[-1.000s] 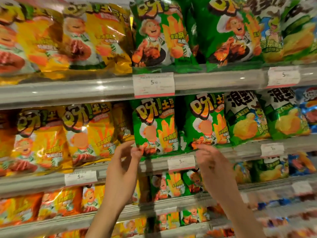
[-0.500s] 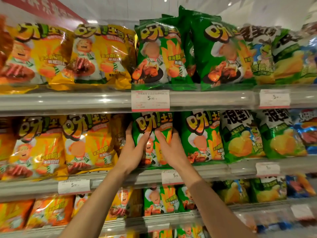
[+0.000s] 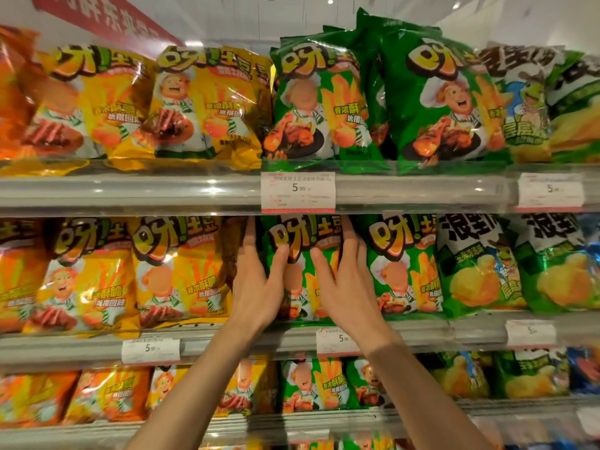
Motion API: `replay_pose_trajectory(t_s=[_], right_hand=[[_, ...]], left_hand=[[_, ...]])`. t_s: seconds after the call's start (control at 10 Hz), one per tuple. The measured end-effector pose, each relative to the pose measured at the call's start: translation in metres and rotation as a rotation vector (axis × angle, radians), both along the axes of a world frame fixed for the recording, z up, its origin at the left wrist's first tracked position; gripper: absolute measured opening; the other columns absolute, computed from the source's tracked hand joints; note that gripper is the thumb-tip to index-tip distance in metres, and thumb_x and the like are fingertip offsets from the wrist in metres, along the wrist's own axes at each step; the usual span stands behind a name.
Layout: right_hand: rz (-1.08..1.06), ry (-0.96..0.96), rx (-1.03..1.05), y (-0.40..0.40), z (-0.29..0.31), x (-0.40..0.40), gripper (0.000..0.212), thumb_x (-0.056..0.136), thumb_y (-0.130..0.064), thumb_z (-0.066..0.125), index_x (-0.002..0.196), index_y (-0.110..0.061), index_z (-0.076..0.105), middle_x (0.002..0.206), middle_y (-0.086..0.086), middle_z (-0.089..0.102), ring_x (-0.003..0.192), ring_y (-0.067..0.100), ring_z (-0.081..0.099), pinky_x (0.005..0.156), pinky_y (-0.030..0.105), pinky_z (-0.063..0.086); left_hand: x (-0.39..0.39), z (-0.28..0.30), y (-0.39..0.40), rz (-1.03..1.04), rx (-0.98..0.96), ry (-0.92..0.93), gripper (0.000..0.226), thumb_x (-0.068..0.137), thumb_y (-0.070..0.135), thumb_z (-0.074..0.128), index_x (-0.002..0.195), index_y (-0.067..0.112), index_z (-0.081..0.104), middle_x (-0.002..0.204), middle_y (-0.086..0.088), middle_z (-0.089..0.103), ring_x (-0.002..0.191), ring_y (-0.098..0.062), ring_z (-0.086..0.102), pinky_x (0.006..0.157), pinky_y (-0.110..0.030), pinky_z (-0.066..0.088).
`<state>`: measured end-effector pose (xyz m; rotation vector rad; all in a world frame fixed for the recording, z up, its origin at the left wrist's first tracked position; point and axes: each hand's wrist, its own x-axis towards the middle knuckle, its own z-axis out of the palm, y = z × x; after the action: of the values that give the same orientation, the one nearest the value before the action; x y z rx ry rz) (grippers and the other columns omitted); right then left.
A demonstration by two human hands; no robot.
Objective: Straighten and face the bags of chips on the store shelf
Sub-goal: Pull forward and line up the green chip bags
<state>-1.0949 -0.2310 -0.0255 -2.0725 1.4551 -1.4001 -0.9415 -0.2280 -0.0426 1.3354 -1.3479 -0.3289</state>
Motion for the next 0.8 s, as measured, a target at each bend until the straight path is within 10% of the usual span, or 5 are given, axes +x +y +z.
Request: replay_pose_trajectory(t_s=[0.3, 0.8], right_hand=[[0.015, 0.445, 0.106, -0.023, 0.006, -0.006, 0.081, 0.093, -0.058, 0.003, 0.141, -0.009, 0.047, 0.140, 0.025, 0.046, 0.130, 0.044, 0.040, 0.107, 0.048, 0.028], [-0.348, 0.551, -0.303, -0.019, -0.014, -0.047, 0.056, 0.104, -0.041, 0.030, 0.149, -0.009, 0.040, 0.161, 0.015, 0.026, 0.151, 0.033, 0.018, 0.119, 0.061, 0.013]], left_hand=[[-0.005, 0.012, -0.024, -0.026, -0.017, -0.144, 0.051, 0.107, 0.043, 0.034, 0.156, 0.038, 0.020, 0.162, -0.005, 0.022, 0.146, -0.023, 0.029, 0.107, -0.026, 0.025], [-0.011, 0.001, -0.015, -0.018, -0.026, -0.163, 0.059, 0.105, 0.049, 0.033, 0.150, 0.058, -0.004, 0.160, -0.004, 0.020, 0.136, -0.029, 0.043, 0.104, -0.041, 0.044]])
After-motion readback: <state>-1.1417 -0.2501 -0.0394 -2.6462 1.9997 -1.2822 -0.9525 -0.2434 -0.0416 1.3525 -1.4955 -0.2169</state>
